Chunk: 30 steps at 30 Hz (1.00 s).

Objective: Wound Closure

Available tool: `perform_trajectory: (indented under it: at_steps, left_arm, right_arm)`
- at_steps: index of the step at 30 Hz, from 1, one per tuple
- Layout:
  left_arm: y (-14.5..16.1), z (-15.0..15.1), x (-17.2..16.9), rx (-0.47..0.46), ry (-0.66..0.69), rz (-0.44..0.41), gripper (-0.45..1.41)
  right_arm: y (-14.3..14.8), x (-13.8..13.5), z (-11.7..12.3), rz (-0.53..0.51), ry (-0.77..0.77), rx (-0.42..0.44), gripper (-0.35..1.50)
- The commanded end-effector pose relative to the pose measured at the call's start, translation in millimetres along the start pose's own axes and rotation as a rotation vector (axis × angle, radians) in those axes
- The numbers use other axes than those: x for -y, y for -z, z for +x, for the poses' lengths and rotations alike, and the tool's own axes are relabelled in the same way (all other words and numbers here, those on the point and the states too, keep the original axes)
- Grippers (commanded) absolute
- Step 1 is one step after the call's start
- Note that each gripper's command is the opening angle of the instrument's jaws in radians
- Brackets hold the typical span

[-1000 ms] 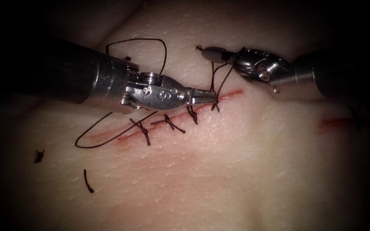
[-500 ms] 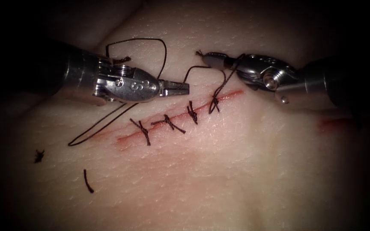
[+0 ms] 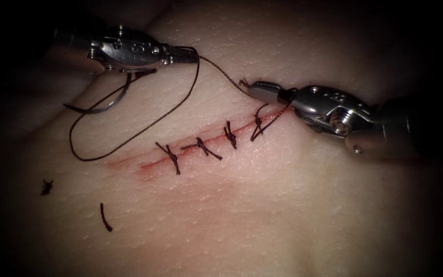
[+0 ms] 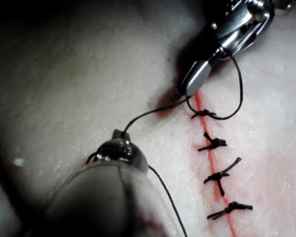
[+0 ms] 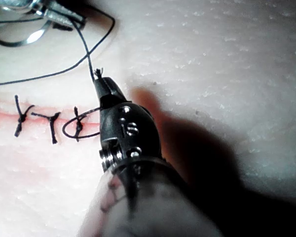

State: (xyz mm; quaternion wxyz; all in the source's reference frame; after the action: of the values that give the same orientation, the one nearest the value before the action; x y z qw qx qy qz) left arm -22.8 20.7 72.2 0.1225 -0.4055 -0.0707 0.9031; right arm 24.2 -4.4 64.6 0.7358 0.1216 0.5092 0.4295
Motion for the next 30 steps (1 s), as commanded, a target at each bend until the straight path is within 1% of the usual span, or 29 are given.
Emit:
perform_trajectory:
  at_steps: [1, 2, 3, 5, 9, 12, 13, 17, 20, 27, 30]
  left_arm:
    - [-0.2, -0.1, 1.5, 0.011, 0.008, 0.007, -0.45]
    - [0.4, 0.0, 3.0, 0.018, 0.020, 0.008, -0.45]
    - [0.4, 0.0, 3.0, 0.018, 0.020, 0.008, -0.45]
    - [1.0, 0.3, 4.6, 0.022, 0.037, 0.006, -0.45]
    - [1.6, 0.9, 6.3, 0.030, 0.055, 0.004, -0.45]
    - [2.2, 1.3, 8.5, 0.022, 0.081, 0.006, -0.45]
    - [2.4, 1.4, 9.5, 0.024, 0.083, 0.023, -0.45]
    - [3.0, 1.3, 11.9, 0.019, 0.094, 0.047, -0.45]
    - [3.6, 1.2, 14.1, 0.021, 0.100, 0.085, -0.45]
    - [4.0, 0.8, 16.8, 0.012, 0.104, 0.118, -0.45]
    - [4.2, 0.3, 18.8, 0.010, 0.107, 0.155, -0.45]
  right_arm:
    - [-0.6, 0.7, -1.2, 0.015, 0.002, -0.002, -0.35]
    - [-0.4, 1.1, -1.6, 0.020, 0.012, -0.006, -0.35]
    - [-0.4, 1.1, -1.6, 0.020, 0.012, -0.006, -0.35]
    - [0.0, 1.7, -2.3, 0.032, 0.024, -0.006, -0.35]
    - [0.5, 2.4, -3.4, 0.048, 0.036, 0.001, -0.35]
    - [1.3, 3.1, -4.7, 0.066, 0.051, 0.013, -0.35]
    - [1.8, 3.2, -5.1, 0.072, 0.055, 0.013, -0.35]
    - [2.9, 3.6, -5.6, 0.082, 0.059, 0.014, -0.35]
    - [3.7, 4.5, -5.9, 0.090, 0.061, 0.014, -0.35]
    - [4.0, 4.9, -6.2, 0.092, 0.070, 0.013, -0.35]
    - [4.2, 5.0, -6.5, 0.096, 0.073, 0.013, -0.35]
